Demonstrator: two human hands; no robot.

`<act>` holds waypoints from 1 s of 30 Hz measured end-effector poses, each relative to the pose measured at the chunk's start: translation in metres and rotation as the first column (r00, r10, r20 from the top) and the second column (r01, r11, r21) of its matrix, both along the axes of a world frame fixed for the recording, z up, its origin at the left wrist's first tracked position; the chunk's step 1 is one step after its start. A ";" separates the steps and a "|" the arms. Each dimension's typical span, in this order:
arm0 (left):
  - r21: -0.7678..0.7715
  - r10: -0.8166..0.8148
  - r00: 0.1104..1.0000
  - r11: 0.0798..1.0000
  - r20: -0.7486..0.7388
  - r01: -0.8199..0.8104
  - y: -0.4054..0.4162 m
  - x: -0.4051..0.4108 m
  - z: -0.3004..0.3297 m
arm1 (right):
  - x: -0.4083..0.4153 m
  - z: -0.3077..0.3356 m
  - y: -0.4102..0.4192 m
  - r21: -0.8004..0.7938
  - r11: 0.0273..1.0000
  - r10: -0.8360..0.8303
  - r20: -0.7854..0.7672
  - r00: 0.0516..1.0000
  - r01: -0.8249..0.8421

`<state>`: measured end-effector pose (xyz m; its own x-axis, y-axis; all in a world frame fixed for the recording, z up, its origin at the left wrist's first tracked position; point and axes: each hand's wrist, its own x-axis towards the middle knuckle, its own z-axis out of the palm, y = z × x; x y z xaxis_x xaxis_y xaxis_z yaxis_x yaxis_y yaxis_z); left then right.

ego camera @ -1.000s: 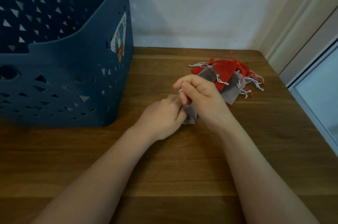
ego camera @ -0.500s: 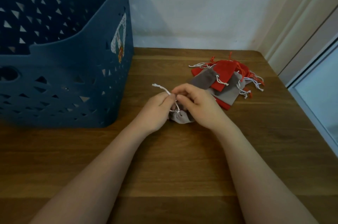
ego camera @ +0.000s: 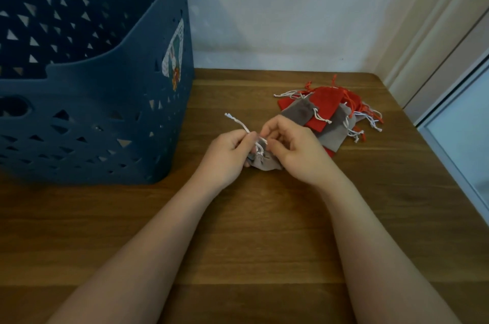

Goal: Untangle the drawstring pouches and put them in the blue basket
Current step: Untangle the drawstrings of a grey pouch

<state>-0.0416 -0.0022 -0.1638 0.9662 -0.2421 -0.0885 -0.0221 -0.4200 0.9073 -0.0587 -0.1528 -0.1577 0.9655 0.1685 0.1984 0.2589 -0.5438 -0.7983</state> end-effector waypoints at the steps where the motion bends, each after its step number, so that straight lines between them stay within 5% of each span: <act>1: 0.013 -0.006 0.999 1.000 0.031 0.006 0.000 0.000 -0.001 | 0.000 -0.001 0.001 0.000 1.000 -0.004 -0.004 1.000 0.004; 10: 0.030 0.005 0.998 1.000 0.069 -0.007 0.000 -0.002 0.002 | 0.000 0.002 0.009 -0.072 0.997 -0.040 0.010 0.999 0.040; 15: -0.071 -0.025 1.000 0.997 -0.019 0.024 0.000 -0.003 0.004 | -0.003 0.004 0.008 0.081 0.987 -0.142 0.035 0.989 0.139; 23: 0.078 -0.010 0.996 0.997 0.084 0.003 -0.002 -0.007 0.008 | -0.003 0.005 0.008 0.123 0.972 -0.201 -0.003 0.980 0.199; 30: -0.082 0.097 0.994 0.992 -0.049 -0.101 -0.004 -0.009 0.007 | -0.004 0.007 0.012 0.082 0.977 -0.197 -0.015 0.980 0.197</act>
<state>-0.0509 -0.0059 -0.1571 0.9813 -0.1535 -0.1158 0.0575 -0.3403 0.9385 -0.0630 -0.1409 -0.1509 0.9796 -0.0418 0.1966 0.1473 -0.5158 -0.8439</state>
